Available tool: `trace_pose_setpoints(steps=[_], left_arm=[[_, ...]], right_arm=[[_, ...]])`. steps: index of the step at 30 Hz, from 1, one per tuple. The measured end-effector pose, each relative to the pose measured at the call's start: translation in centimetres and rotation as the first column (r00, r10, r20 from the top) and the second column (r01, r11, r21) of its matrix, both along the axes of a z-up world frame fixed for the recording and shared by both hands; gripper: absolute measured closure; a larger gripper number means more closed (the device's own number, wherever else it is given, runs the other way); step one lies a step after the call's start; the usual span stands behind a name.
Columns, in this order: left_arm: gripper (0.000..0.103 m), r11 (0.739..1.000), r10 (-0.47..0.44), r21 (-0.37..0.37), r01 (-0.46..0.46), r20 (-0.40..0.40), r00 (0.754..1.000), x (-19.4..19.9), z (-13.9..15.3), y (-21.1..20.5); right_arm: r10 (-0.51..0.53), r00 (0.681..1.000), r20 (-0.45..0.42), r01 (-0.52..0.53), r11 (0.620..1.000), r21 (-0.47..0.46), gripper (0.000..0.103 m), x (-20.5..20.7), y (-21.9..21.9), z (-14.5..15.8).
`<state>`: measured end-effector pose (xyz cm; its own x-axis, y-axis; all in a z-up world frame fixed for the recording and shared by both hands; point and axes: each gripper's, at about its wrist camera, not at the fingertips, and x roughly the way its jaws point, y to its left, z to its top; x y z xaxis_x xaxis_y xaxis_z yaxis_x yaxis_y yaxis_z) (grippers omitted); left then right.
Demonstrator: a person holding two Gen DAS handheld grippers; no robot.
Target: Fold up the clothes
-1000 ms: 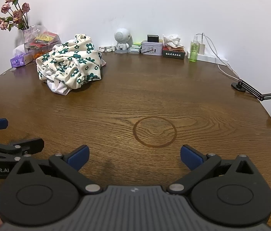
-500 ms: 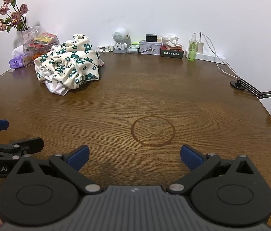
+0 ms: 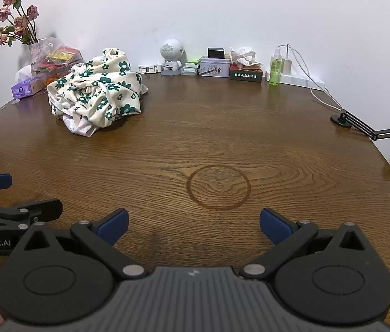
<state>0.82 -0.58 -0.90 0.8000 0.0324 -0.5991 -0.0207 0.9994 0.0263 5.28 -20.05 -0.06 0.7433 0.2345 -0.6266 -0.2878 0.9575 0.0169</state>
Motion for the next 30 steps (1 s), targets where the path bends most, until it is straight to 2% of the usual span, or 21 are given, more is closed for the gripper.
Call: trace_pose_setpoints(steps=[30], left_arm=[[0.0, 1.0, -0.023, 0.004, 0.023, -0.011, 1.0, 0.6, -0.45, -0.13]], right_arm=[[-0.028, 1.0, -0.005, 0.028, 0.999, 0.016, 0.0, 0.37, -0.73, -0.38]])
